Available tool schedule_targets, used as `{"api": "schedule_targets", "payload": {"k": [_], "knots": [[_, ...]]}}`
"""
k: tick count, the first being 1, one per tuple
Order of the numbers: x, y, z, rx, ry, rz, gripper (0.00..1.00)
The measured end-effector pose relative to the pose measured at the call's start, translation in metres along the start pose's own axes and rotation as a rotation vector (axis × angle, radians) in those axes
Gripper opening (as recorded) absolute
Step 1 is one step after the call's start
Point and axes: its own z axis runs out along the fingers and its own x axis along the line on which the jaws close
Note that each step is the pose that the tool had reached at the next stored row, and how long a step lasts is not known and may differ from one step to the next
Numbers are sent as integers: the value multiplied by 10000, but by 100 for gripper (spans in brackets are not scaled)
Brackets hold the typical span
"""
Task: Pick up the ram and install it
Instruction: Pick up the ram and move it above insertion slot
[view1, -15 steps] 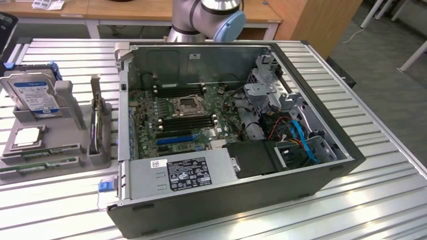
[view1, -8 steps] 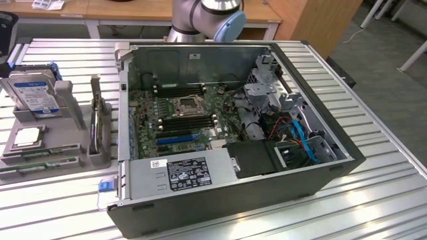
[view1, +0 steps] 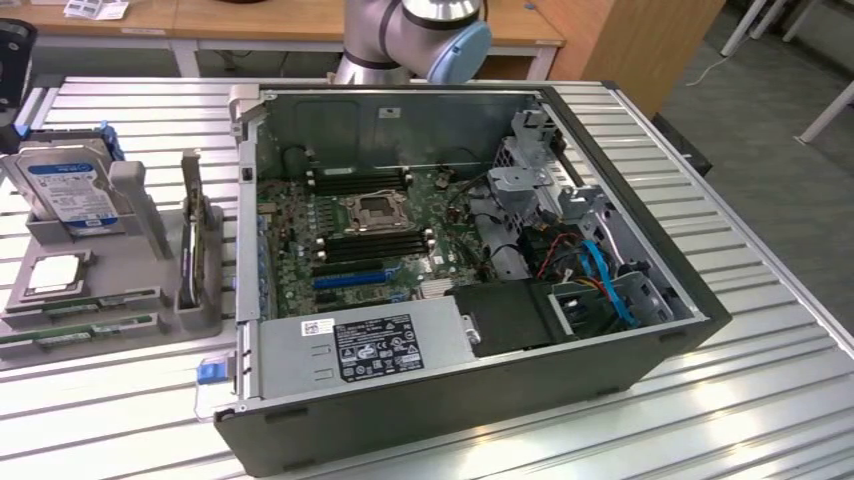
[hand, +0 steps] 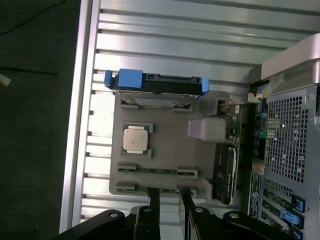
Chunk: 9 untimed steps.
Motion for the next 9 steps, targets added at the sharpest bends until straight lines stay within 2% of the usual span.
{"api": "schedule_targets", "payload": {"k": [9], "knots": [[0,0,6,-38,68,-1627,29]]}}
